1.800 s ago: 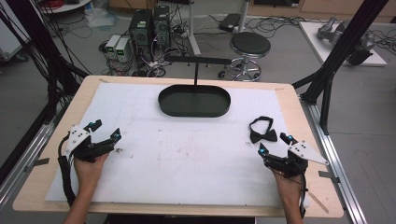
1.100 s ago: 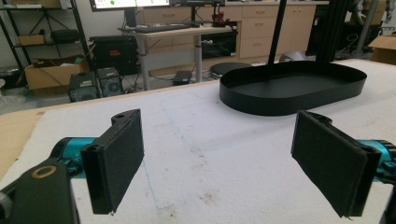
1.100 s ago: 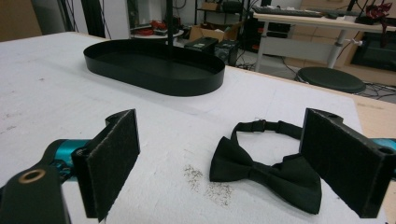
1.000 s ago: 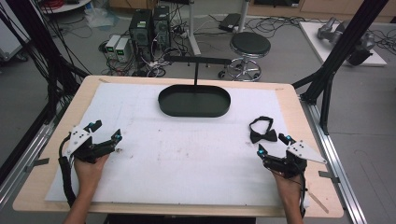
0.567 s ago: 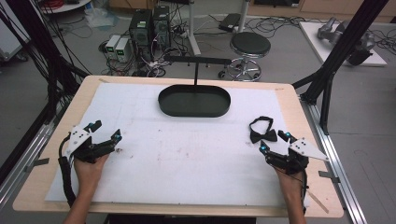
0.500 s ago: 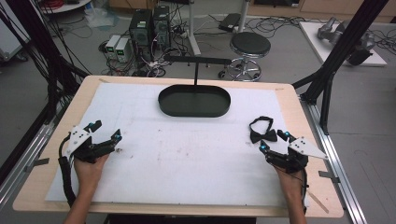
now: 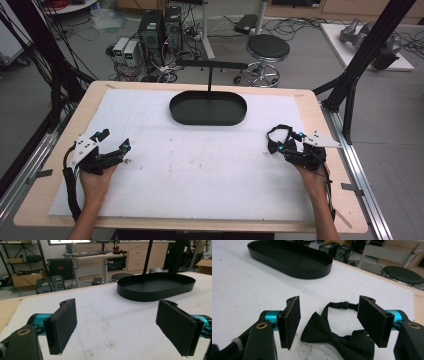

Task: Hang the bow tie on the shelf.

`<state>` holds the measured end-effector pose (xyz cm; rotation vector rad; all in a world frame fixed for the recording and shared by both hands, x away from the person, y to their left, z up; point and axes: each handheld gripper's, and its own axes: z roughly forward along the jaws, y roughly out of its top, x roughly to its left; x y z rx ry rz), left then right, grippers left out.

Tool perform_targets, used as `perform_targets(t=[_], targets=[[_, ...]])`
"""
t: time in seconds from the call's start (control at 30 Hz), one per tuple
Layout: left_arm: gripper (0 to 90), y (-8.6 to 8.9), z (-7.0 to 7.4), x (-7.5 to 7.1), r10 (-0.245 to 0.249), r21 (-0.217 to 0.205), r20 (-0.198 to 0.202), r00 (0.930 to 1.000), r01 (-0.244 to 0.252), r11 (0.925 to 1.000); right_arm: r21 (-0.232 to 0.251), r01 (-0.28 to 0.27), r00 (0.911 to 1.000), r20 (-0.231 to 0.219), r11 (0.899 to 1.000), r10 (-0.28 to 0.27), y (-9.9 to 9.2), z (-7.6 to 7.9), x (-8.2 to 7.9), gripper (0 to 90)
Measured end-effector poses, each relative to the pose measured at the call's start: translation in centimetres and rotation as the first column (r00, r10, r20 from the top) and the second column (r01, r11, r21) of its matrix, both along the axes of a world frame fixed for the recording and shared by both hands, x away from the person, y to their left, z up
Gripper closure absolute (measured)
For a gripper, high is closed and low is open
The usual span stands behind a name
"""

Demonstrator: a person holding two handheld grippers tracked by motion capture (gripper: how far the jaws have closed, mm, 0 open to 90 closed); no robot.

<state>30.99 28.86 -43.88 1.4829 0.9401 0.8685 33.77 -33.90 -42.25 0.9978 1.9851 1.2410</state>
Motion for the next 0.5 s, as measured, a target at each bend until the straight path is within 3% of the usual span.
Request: perform_targets(t=[0.5], targets=[[17.6, -0.1, 0.0, 0.0, -0.007, 0.002, -0.001, 1.0000, 0.007, 1.0000, -0.118, -0.006, 0.9936, -0.113, 0.993, -0.007, 0.5, -2.1, 1.9, 47.6]])
